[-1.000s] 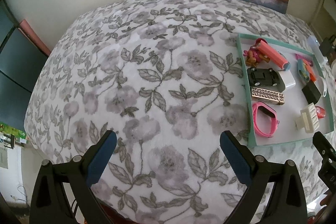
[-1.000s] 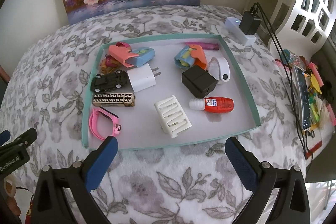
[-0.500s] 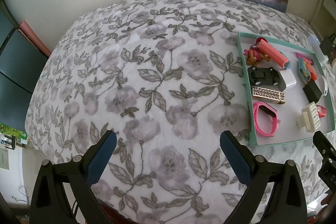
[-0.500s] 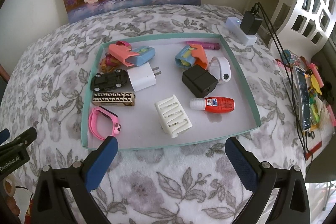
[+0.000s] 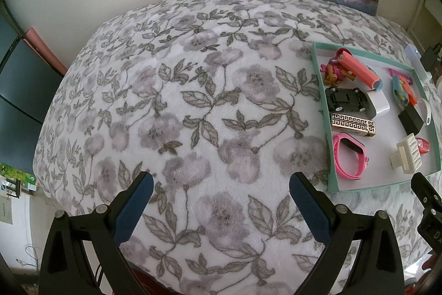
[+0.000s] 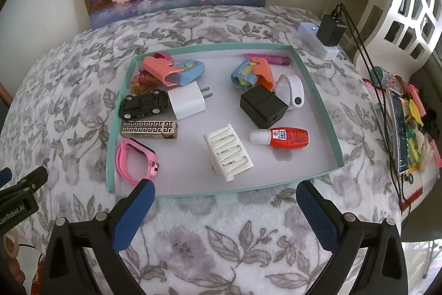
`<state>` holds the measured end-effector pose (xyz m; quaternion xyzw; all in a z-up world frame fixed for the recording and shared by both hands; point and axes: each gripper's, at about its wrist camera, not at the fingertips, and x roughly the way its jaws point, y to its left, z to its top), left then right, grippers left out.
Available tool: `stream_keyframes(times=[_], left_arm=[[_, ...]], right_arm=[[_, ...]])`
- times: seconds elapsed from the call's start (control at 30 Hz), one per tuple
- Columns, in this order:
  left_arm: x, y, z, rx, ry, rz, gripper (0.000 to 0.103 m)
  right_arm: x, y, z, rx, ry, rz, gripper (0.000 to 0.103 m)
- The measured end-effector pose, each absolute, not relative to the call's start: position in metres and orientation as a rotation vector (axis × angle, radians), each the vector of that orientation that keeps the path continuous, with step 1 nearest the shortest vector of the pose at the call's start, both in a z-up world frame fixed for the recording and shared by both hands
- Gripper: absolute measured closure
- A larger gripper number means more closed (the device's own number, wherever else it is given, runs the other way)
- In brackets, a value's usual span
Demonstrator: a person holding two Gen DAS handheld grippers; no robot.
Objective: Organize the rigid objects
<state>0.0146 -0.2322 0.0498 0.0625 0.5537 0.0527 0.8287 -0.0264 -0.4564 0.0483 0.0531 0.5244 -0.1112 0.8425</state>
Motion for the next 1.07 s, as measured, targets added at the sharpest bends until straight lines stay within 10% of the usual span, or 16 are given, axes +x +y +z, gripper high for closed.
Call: stream_keyframes(times=[1.07], left_arm=[[0.0130,-0.2324,0.0520,0.137,1.162,0.090,0.004]], right_arm=[[-0.0249,-0.4550,0.0472,0.093,1.118,-0.223,0.000]])
